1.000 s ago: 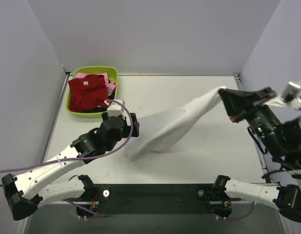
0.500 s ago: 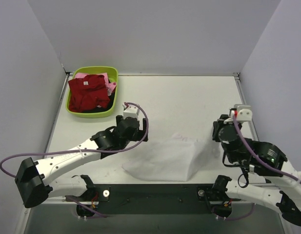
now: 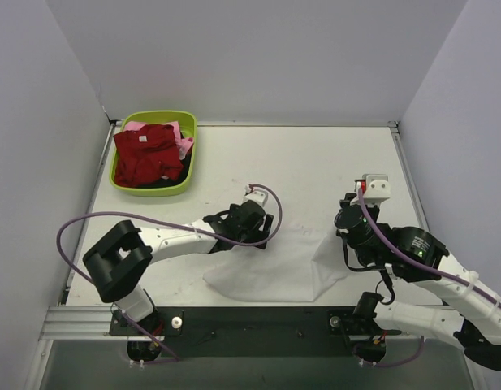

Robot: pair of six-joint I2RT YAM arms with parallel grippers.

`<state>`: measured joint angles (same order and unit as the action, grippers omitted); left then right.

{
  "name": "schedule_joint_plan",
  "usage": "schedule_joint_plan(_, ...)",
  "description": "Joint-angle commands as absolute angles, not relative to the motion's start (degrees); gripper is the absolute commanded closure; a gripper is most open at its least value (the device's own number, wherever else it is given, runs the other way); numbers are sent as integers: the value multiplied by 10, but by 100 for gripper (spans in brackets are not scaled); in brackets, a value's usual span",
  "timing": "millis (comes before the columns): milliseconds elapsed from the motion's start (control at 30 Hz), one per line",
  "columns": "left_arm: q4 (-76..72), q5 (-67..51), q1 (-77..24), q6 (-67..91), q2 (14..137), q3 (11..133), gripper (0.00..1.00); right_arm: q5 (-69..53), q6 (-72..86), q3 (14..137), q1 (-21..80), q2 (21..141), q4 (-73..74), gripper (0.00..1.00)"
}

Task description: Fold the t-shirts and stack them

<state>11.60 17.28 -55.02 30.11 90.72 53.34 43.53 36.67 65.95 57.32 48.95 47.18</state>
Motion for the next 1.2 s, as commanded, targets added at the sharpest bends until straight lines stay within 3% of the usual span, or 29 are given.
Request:
schedule_joint_plan(0, 12, 137, -552, 274, 954, 578, 12, 435, 368, 646, 566, 476, 471, 100)
schedule_joint_plan(167, 10, 123, -552, 270, 1011, 615, 16, 432, 365, 634, 563, 460, 470, 100)
schedule_joint_plan(267, 20, 121, -552, 270, 1039, 635, 23, 429, 363, 626, 559, 453, 471, 100)
schedule_joint_plan(333, 18, 120, -552, 271, 1053, 639, 32, 427, 364, 621, 557, 452, 469, 100)
schedule_joint_plan(367, 17, 119, -551, 272, 1057, 638, 39, 426, 363, 616, 555, 451, 468, 100)
schedule_joint_plan(400, 17, 119, -550, 272, 1064, 639, 55, 425, 363, 614, 554, 450, 468, 100)
schedule_joint_plan(467, 15, 119, -549, 274, 1074, 639, 77, 422, 363, 608, 551, 448, 465, 100)
schedule_joint_plan(500, 16, 117, -547, 274, 1082, 642, 95, 420, 362, 607, 550, 447, 464, 100)
schedule_joint_plan(533, 16, 117, -545, 276, 1087, 642, 100, 417, 363, 606, 550, 446, 461, 100)
schedule_joint_plan(833, 20, 146, -520, 266, 1090, 670, 100, 416, 357, 595, 546, 433, 449, 100)
schedule_joint_plan(1167, 119, 152, -420, 224, 1092, 881, 100, 342, 294, 573, 454, 475, 338, 100)
